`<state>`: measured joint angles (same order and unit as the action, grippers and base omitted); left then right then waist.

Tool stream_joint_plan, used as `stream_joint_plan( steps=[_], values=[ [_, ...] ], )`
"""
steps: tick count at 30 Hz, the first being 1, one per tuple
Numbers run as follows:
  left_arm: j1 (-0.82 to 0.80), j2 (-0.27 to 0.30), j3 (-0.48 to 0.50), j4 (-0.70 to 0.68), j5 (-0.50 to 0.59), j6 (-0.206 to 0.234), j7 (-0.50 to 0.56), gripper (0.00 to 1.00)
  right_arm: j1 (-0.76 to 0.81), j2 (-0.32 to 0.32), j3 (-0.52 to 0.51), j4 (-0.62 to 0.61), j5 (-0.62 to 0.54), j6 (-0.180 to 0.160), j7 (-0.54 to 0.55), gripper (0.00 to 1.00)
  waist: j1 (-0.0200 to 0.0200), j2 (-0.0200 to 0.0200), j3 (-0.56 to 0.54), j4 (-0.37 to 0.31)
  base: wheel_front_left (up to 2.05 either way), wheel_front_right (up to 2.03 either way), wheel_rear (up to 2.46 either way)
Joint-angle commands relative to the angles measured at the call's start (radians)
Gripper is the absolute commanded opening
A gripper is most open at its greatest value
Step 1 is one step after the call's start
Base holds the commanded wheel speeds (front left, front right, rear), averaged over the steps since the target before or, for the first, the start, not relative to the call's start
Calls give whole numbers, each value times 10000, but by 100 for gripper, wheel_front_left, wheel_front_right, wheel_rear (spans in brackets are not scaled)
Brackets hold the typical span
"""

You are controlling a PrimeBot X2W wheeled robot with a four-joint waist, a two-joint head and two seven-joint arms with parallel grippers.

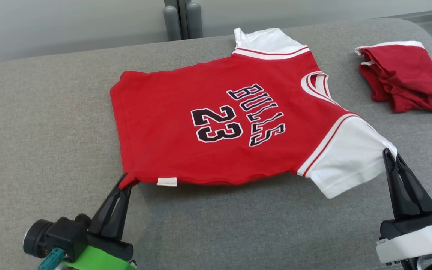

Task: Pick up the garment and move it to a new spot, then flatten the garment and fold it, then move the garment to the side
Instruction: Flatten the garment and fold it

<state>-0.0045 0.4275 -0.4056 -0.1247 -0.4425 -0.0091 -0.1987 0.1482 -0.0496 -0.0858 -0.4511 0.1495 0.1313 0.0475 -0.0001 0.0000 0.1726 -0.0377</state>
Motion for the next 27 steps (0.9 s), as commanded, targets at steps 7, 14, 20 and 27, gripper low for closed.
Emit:
stream_joint_plan(
  steps=[7, 14, 20, 27],
  values=[
    [-13, -177, -281, 530, -525, -256, 426, 0, -375, -22, 17, 1174, -170, -12, 74, 0, 1, 0, 71, 215, 0, 0, 0],
    [-843, -582, -572, 2073, -884, -689, 449, 0, -1470, -26, 85, 2668, -260, -12, 0, 0, 1, 0, 362, 340, 0, 0, 0],
    [-2095, -867, -822, 3301, -952, -957, 479, 0, -2772, -26, -26, 3859, -360, -12, -107, 0, 1, 0, 630, 500, 0, 0, 0],
    [-3595, -1124, -1045, 4615, -984, -1123, 383, 0, -4680, -26, -358, 5314, -853, -12, -267, 0, 1, 0, 947, 589, 0, 0, 0]
  ],
)
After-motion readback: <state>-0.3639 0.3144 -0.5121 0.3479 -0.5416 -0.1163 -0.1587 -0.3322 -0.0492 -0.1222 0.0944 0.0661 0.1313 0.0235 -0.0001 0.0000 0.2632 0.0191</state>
